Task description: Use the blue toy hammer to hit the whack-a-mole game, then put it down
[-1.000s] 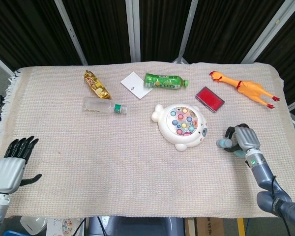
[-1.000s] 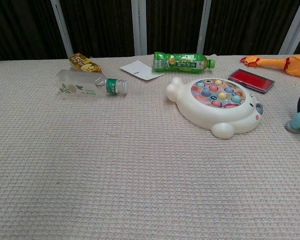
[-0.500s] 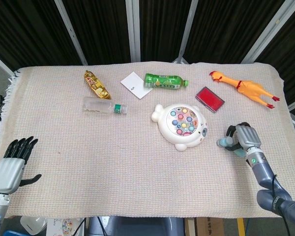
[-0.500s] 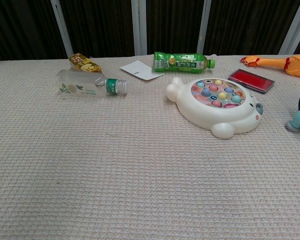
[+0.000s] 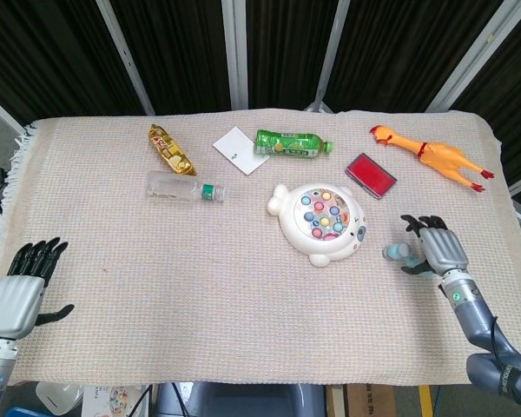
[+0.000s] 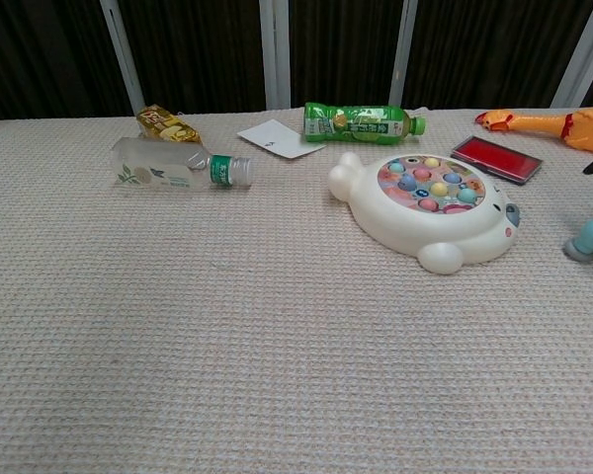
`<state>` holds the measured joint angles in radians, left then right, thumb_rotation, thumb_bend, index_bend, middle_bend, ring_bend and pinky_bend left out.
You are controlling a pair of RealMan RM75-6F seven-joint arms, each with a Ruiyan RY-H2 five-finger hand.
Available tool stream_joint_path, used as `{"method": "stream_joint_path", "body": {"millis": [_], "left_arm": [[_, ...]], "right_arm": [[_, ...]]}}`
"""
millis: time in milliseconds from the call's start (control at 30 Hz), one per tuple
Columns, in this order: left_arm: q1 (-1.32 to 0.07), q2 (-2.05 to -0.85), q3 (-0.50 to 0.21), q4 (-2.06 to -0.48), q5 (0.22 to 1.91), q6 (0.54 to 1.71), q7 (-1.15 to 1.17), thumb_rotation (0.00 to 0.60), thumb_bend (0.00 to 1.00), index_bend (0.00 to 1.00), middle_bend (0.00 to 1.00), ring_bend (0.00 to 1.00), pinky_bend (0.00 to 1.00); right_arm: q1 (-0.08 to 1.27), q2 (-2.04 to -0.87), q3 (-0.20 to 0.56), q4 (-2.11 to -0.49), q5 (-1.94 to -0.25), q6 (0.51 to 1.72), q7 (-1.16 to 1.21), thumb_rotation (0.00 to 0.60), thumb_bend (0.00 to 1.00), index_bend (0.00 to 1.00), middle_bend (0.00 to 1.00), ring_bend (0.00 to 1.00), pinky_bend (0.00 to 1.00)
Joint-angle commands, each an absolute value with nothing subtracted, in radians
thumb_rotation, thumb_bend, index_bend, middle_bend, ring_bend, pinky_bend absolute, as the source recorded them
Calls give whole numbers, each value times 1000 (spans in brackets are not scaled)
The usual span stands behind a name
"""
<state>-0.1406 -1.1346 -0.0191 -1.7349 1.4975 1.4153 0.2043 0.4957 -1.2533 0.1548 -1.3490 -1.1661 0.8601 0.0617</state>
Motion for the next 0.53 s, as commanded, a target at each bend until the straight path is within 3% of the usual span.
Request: {"method": "stream_joint_path", "body": {"millis": [33,267,533], "left_arm": [[-145,-1135,-23,-1735,1492,1410,202,600,26,0,0,0,0],[-148,-1139,-29,-1721,1458,1390,184,600,26,0,0,0,0],[-125,-1143,-20,-1704,1475,1429,148,600,26,0,0,0,0]], "right_arm": [[454,-1168,161,-1468,-1187,931,76,600,67,87,188,49,63],[336,-1114,142,-1576,-1270,1137,139,600,84,0,45,0,0],[173,-1153,76,-1583,-1361,1406,114,600,97,0,31,0,0]]}}
